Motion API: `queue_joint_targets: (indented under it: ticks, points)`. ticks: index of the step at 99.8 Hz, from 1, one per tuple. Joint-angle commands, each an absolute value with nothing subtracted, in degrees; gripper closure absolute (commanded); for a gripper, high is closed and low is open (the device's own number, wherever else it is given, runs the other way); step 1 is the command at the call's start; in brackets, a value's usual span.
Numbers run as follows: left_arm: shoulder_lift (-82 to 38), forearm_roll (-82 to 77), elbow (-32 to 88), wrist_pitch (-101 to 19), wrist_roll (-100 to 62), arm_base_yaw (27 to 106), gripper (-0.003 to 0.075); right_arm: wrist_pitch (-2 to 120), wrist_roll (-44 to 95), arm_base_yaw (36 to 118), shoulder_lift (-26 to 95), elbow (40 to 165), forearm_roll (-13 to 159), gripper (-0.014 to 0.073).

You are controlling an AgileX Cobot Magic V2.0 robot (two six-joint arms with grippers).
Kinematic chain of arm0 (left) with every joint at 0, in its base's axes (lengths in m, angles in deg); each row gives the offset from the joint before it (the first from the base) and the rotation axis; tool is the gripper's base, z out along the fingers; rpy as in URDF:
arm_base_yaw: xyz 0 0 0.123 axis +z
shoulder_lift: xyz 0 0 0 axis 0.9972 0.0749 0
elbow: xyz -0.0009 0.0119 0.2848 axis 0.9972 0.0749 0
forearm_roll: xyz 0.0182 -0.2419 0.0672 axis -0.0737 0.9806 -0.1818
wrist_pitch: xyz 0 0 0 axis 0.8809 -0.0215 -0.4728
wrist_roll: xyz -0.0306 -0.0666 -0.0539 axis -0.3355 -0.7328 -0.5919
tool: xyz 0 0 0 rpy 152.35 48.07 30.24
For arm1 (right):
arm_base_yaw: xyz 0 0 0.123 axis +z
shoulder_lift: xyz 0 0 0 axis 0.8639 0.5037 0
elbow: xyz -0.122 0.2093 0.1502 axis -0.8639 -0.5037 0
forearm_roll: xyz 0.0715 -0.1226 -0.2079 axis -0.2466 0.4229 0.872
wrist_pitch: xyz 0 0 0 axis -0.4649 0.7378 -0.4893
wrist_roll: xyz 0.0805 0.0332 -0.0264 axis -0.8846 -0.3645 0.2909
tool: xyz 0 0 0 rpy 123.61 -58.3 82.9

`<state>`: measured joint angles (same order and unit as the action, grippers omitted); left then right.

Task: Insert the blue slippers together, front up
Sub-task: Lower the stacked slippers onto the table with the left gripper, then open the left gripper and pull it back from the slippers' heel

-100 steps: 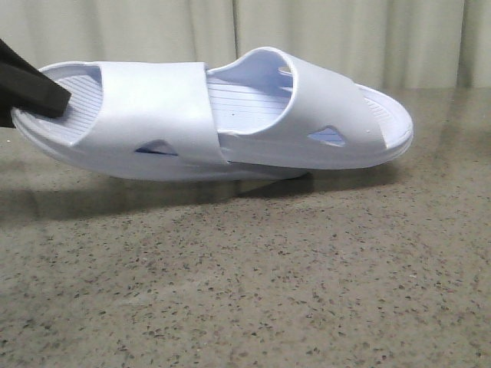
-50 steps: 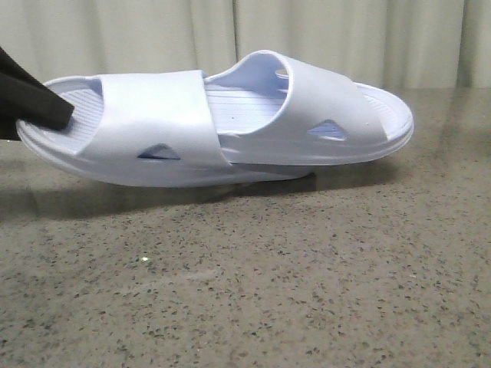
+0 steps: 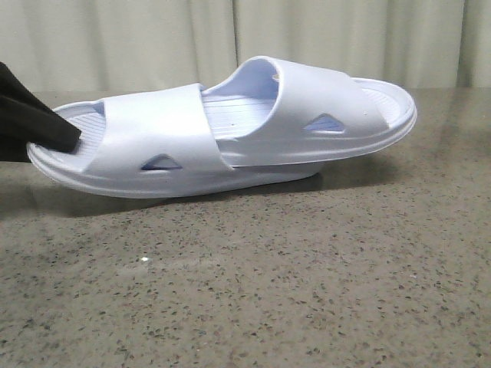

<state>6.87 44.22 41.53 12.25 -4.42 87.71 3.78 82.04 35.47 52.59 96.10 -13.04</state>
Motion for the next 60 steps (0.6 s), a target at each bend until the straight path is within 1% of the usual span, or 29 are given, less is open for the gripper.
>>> queue_joint_targets:
  ticks: [1,24,33,43,60]
  points:
    - [5.67,47.91,40.03,13.72,-4.85,87.77,0.0704,0.89,82.25,35.19,50.72,97.84,-17.32,0.0095]
    - [5.67,47.56,40.03,11.10,-4.97,87.77,0.0702,0.89,82.25,35.19,50.72,97.84,-17.32,0.0095]
    - [5.67,47.56,40.03,11.02,-4.97,87.77,0.0683,0.89,82.25,35.19,50.72,97.84,-17.32,0.0095]
    - [5.67,47.56,40.03,10.84,-4.97,87.77,0.0615,0.89,82.25,35.19,50.72,97.84,-17.32,0.0095]
    - [5.67,47.56,40.03,10.74,-4.97,87.77,0.0447,0.70,82.25,35.19,50.72,97.84,-17.32,0.0095]
